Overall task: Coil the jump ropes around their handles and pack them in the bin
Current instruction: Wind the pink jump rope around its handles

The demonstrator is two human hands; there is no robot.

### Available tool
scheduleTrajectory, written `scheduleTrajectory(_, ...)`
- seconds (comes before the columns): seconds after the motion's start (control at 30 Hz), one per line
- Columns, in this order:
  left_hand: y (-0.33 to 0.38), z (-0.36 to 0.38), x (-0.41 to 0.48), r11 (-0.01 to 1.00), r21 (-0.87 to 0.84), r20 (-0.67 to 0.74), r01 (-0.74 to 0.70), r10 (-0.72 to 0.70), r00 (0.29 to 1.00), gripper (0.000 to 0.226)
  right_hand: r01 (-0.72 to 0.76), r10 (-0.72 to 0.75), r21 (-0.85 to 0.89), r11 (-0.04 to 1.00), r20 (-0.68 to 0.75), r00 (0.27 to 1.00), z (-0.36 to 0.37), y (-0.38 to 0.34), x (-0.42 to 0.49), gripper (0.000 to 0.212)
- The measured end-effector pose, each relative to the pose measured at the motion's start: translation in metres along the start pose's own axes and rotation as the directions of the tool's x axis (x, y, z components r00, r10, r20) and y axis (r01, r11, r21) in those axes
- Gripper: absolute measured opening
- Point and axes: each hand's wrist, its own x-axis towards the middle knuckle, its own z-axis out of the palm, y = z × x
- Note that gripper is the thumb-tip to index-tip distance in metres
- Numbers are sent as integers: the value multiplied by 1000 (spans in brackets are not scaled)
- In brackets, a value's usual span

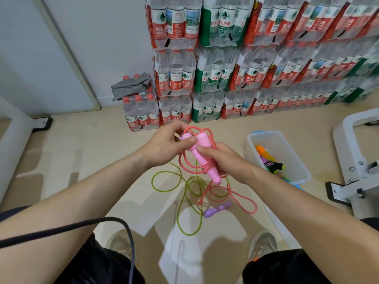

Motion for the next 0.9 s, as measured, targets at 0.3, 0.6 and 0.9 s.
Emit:
scheduleTrajectory(0.3, -3, -8, 6, 955, 283, 114, -84, 53, 992, 9, 140, -140, -21, 990, 7, 990, 2, 6, 3, 20)
scheduleTrajectory(0.6, -6, -11, 4, 992, 83, 189, 95, -110, 976, 18, 148, -141, -183, 972, 48, 989, 3, 21, 9, 23)
scheduleTrajectory(0.9, 5, 3, 0, 972, -76, 193, 221, -204, 960, 25, 158, -159, -132, 979, 8, 987, 6, 13, 8, 39)
